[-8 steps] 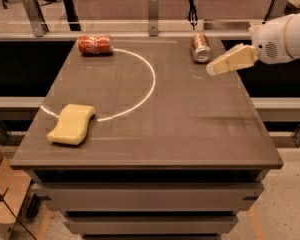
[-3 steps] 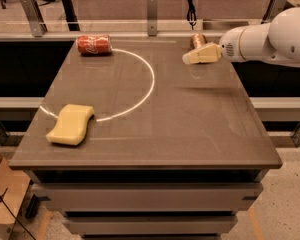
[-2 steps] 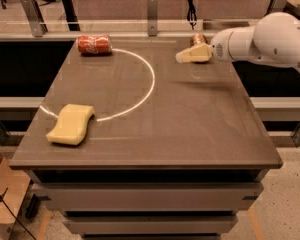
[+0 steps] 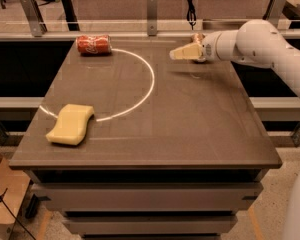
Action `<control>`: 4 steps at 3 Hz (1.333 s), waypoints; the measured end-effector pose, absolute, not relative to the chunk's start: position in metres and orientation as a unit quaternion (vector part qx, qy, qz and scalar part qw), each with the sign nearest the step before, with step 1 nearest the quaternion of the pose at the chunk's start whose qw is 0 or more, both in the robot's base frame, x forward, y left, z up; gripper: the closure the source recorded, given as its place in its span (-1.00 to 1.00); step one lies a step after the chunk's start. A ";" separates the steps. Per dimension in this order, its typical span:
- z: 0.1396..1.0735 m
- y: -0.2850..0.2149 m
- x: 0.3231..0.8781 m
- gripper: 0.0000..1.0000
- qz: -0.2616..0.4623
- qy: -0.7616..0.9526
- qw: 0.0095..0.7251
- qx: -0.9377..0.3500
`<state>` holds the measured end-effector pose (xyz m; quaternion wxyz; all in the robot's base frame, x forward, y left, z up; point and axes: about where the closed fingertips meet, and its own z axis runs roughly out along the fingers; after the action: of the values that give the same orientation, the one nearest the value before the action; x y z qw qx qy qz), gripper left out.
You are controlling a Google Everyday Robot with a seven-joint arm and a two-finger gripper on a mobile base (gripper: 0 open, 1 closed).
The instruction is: Move orange can near sponge
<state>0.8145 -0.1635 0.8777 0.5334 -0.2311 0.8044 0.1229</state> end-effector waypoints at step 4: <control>0.861 -0.203 0.850 0.28 0.089 0.828 0.527 -0.167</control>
Offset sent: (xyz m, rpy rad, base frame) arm 0.0494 -0.0566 -0.0425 0.0167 0.0855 -0.2161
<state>0.8502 -0.2026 0.8609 0.5272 -0.1674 0.8284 0.0889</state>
